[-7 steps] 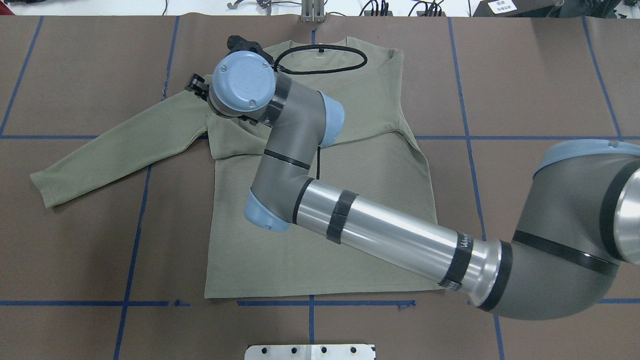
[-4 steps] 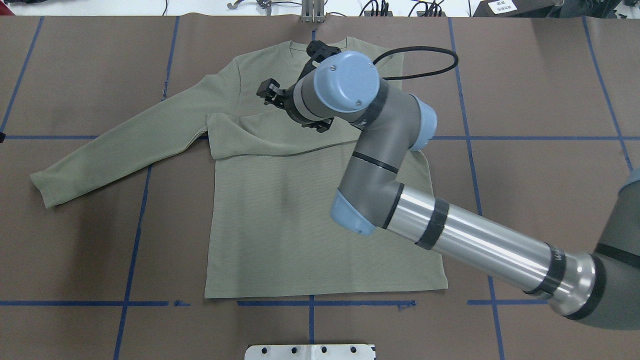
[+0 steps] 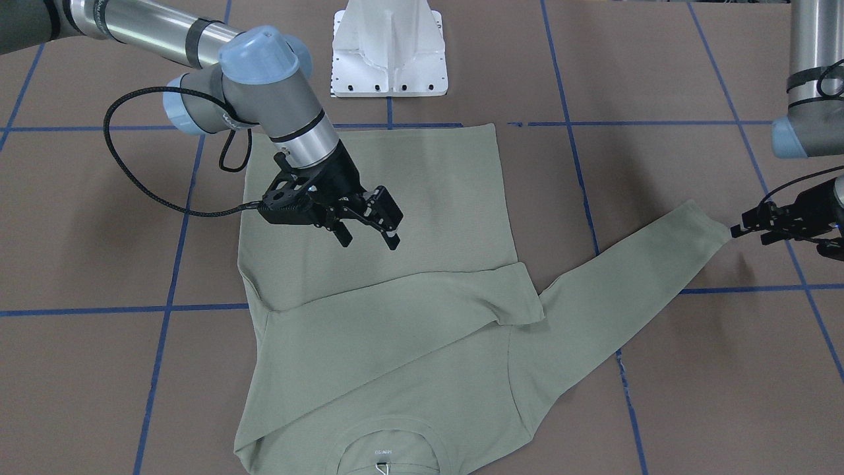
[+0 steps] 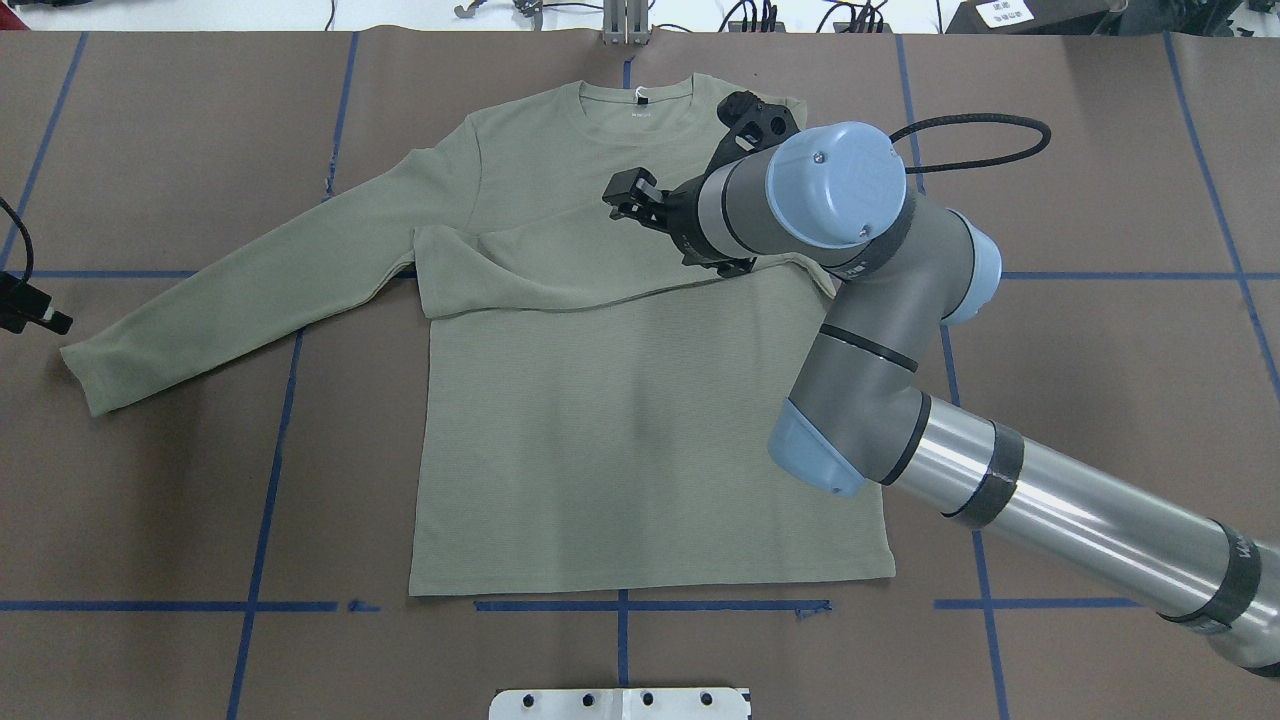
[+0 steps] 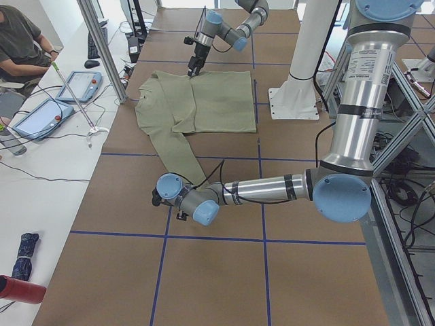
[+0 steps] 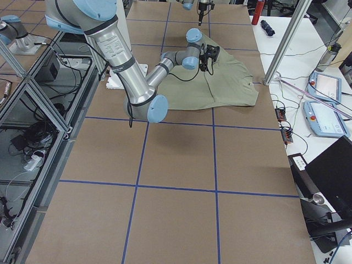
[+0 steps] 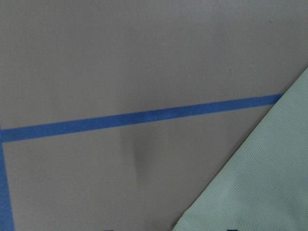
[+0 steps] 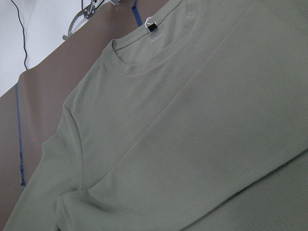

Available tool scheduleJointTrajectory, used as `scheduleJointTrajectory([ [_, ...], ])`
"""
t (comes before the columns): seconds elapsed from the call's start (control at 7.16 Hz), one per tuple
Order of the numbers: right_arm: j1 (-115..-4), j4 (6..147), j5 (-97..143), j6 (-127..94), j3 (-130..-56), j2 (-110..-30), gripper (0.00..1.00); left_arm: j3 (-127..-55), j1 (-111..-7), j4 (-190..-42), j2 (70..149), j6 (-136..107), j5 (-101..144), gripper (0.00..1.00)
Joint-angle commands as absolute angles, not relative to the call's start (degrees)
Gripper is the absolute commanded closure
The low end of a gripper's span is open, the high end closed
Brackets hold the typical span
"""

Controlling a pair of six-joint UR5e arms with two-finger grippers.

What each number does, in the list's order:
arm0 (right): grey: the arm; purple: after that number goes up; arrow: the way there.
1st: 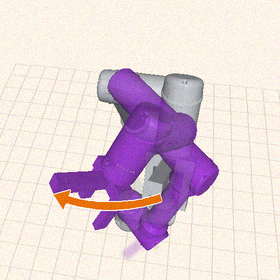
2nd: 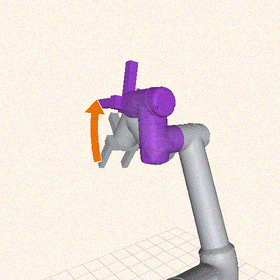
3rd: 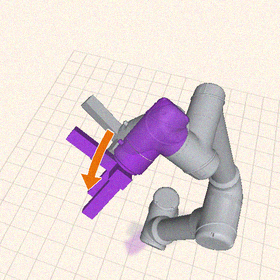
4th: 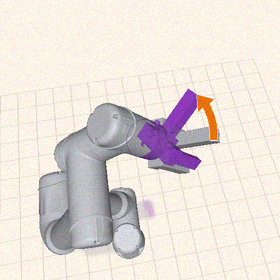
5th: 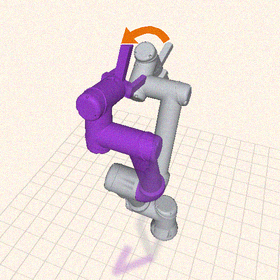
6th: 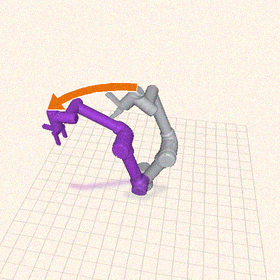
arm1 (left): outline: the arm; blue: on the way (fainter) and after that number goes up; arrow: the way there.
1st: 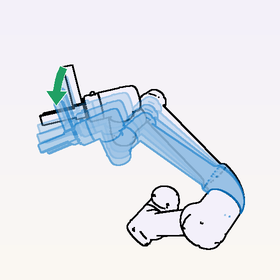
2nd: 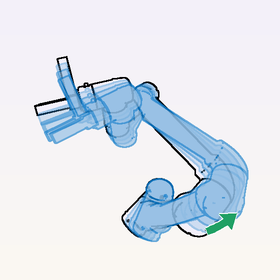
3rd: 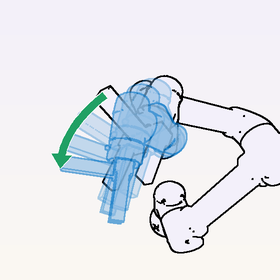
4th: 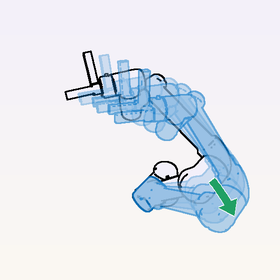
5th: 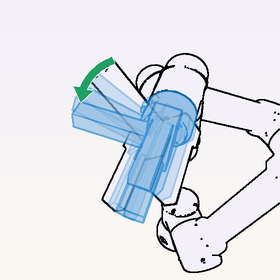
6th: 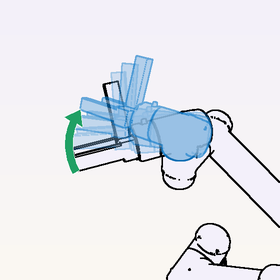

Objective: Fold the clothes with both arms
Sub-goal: 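Release the sleeve near the collar with the right gripper while the left arm moves in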

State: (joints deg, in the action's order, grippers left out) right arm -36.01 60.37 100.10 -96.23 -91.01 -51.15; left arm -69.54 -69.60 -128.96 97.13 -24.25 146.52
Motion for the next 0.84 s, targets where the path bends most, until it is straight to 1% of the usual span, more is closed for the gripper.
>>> scheduleJointTrajectory([
  [0.0,-36.04,60.38,100.02,-96.24,-92.46,-52.12,0.00,-69.43,-68.56,-129.11,97.12,-24.26,146.69,0.33],
  [0.42,-36.04,60.38,99.93,-96.24,-92.55,-52.21,0.00,-69.43,-67.33,-129.02,97.29,-24.00,146.69,0.41],
  [0.56,-36.04,60.38,99.93,-96.24,-92.55,-52.21,0.00,-69.35,-67.15,-129.02,97.29,-23.91,146.69,0.49],
  [0.7,-36.04,60.38,99.93,-96.24,-92.55,-52.21,0.00,-69.35,-66.63,-129.02,97.29,-23.91,146.60,0.63],
])
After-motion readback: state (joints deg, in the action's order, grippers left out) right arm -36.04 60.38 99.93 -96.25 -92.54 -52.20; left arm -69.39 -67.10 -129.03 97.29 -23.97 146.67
